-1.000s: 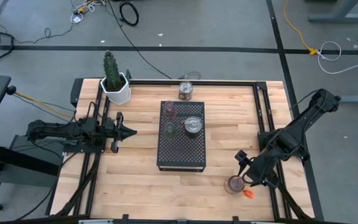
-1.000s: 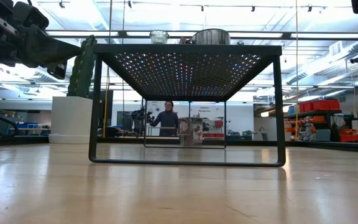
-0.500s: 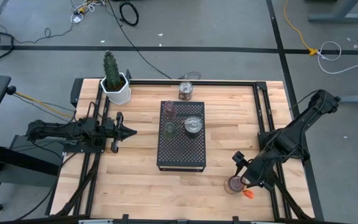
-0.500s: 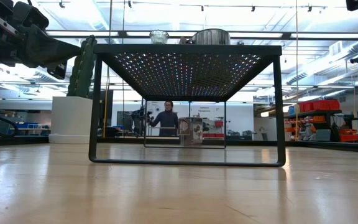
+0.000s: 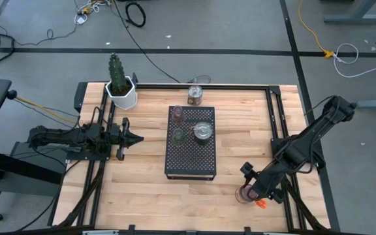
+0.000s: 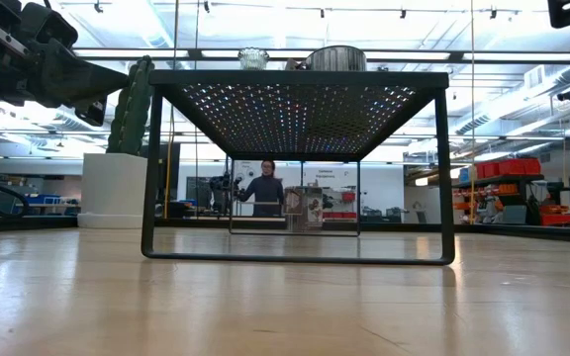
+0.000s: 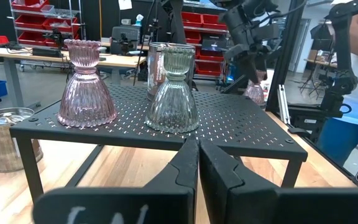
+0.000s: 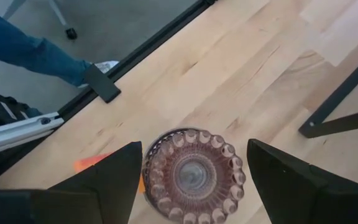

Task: Pick & Place candle stick holders
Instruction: Put the pink candle vase on the shelf

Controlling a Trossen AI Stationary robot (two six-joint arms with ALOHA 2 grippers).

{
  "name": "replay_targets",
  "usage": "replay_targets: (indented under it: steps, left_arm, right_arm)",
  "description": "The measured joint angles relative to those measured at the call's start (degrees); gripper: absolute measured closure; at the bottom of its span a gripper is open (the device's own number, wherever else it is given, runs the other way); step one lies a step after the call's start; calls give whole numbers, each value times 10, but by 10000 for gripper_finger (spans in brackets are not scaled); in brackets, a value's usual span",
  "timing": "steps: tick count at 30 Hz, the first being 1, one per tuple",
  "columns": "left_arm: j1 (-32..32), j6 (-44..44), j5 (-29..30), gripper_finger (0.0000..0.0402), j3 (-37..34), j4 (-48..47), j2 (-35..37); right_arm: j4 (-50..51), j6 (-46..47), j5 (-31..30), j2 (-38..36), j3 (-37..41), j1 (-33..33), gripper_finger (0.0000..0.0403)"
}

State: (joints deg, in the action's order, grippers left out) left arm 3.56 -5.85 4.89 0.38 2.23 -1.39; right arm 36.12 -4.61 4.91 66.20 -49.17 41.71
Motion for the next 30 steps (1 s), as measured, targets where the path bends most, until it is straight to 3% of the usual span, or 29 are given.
replay_targets:
  steps: [13, 30]
  left_arm:
    - [0, 0, 0, 383, 0, 0, 0]
    - [0, 0, 0, 383, 0, 0, 0]
  right_arm:
    - [-4, -4, 0, 10, 0, 0, 118]
    - [-3, -4, 1, 10, 0, 0, 212]
